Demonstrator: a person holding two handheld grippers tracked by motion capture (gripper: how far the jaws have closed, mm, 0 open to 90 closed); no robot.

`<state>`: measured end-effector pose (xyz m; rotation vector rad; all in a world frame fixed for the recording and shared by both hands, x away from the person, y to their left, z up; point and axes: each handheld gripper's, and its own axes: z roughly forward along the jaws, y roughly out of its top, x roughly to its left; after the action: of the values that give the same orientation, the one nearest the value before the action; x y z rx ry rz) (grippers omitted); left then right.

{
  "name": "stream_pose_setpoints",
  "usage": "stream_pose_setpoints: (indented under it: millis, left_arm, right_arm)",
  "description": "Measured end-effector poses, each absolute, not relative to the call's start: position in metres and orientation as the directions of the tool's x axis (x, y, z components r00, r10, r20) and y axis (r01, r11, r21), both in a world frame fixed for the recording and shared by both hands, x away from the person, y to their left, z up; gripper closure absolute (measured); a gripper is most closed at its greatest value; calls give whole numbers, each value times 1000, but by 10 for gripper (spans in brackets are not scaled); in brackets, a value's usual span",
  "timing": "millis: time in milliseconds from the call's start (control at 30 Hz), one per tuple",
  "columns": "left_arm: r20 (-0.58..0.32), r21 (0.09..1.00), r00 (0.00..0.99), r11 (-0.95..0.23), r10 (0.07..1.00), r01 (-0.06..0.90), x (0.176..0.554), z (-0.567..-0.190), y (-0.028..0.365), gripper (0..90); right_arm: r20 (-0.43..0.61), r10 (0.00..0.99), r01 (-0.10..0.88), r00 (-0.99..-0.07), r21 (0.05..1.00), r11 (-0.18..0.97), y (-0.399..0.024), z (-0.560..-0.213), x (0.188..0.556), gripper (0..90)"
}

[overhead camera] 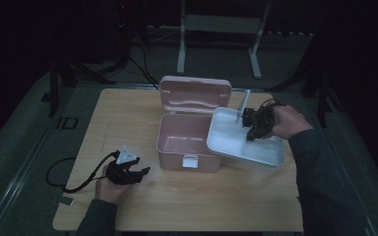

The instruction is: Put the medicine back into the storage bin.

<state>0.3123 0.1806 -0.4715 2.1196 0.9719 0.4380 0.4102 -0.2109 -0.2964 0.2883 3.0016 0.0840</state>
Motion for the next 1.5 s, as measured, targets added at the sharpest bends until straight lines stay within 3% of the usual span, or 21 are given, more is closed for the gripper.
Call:
stream_pose_setpoints:
  millis: [567, 1033, 1500]
  left_arm:
    - [-7, 756, 651, -422, 759, 500, 312, -471, 182, 430]
    - [-8, 759, 651, -419, 759, 499, 312, -471, 183, 430]
    - [-7, 760, 649, -418, 761, 498, 312, -470, 184, 430]
  right_arm:
    - [-72, 91, 87, -993, 65, 994, -98, -311, 445, 894]
    - [-73, 61, 53, -995, 108, 993, -73, -332, 460, 894]
    - [-57, 35, 33, -998, 35, 999, -65, -350, 459, 894]
